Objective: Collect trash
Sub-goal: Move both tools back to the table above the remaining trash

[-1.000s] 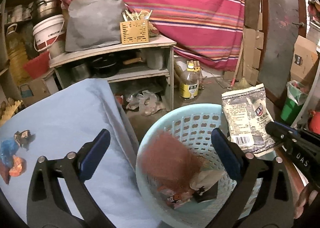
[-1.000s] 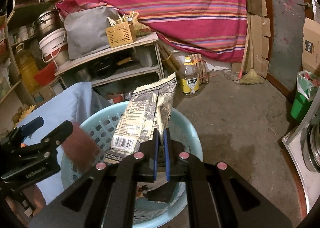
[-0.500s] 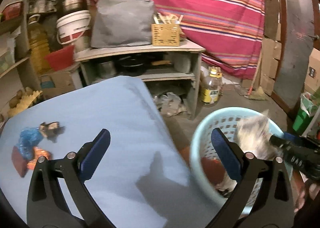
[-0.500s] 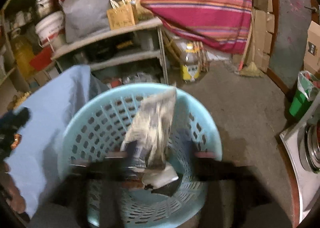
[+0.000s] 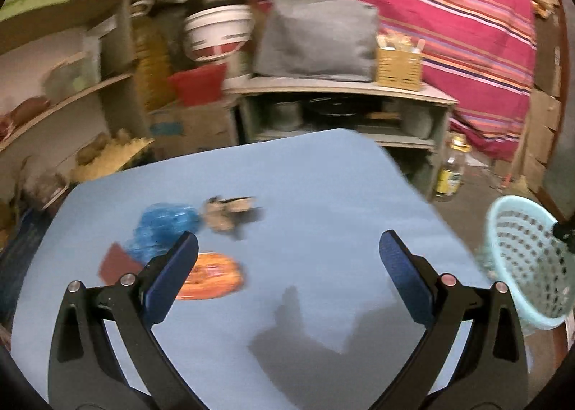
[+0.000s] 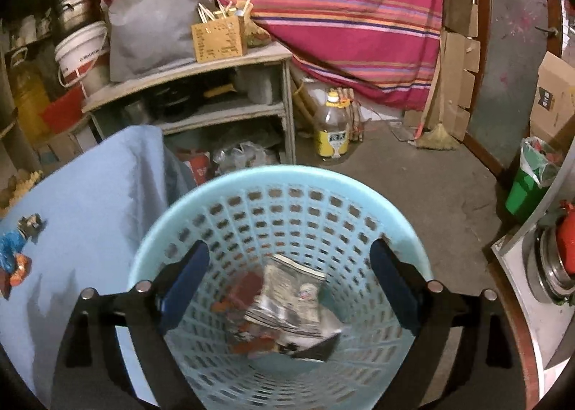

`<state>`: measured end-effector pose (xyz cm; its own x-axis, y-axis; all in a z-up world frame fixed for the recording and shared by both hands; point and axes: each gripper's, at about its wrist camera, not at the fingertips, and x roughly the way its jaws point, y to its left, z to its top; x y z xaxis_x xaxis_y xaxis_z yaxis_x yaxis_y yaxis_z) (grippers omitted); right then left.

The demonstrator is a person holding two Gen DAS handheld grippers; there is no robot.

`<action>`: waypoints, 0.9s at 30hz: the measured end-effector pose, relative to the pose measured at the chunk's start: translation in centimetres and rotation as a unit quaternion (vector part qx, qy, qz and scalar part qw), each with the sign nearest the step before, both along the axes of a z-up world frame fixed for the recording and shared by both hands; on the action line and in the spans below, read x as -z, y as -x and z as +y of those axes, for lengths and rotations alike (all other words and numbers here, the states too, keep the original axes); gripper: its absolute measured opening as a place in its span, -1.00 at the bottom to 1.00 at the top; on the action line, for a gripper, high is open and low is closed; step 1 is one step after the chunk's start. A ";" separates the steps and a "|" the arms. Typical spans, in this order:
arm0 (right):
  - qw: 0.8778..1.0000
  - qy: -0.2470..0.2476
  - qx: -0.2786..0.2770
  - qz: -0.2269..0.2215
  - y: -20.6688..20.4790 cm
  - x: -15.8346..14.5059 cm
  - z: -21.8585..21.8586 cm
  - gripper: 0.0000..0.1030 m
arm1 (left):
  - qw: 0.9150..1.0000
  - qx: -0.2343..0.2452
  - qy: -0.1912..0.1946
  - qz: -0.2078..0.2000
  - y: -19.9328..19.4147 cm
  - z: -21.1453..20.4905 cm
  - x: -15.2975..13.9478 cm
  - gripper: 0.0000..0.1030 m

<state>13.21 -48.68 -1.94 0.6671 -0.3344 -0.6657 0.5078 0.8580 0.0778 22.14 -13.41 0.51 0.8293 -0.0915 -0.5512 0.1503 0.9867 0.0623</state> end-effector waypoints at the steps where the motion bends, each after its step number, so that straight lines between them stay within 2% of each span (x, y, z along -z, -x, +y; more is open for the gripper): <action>1: 1.000 -0.002 0.000 -0.006 -0.2 -0.2 0.5 0.79 | 1.000 -0.009 0.001 0.002 -0.2 1.0 0.1 0.89; 6: 0.999 -0.012 -0.006 -0.041 -1.1 -1.2 3.1 0.83 | 0.999 -0.050 0.013 0.007 -1.3 6.4 0.5 0.89; 12: 0.997 -0.018 -0.023 -0.067 -3.2 -1.6 7.3 0.84 | 0.997 -0.073 -0.004 0.011 -1.9 10.8 0.9 0.89; 17: 0.996 -0.012 -0.055 -0.063 -5.8 -1.1 11.5 0.84 | 0.996 -0.082 0.007 0.038 -2.0 14.1 2.1 0.89; 20: 0.995 -0.004 -0.082 -0.061 -7.0 -1.0 14.5 0.85 | 0.995 -0.085 -0.010 0.042 -1.9 15.5 2.8 0.89; 27: 0.988 0.039 -0.141 -0.050 -9.7 -0.8 20.7 0.84 | 0.994 -0.078 -0.002 0.076 -3.3 18.4 4.7 0.89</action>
<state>22.91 -28.02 -1.10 0.8025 -0.1741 -0.5707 0.2411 0.9695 0.0432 25.41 4.99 -4.21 0.7407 0.0341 -0.6710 0.0032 0.9985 0.0543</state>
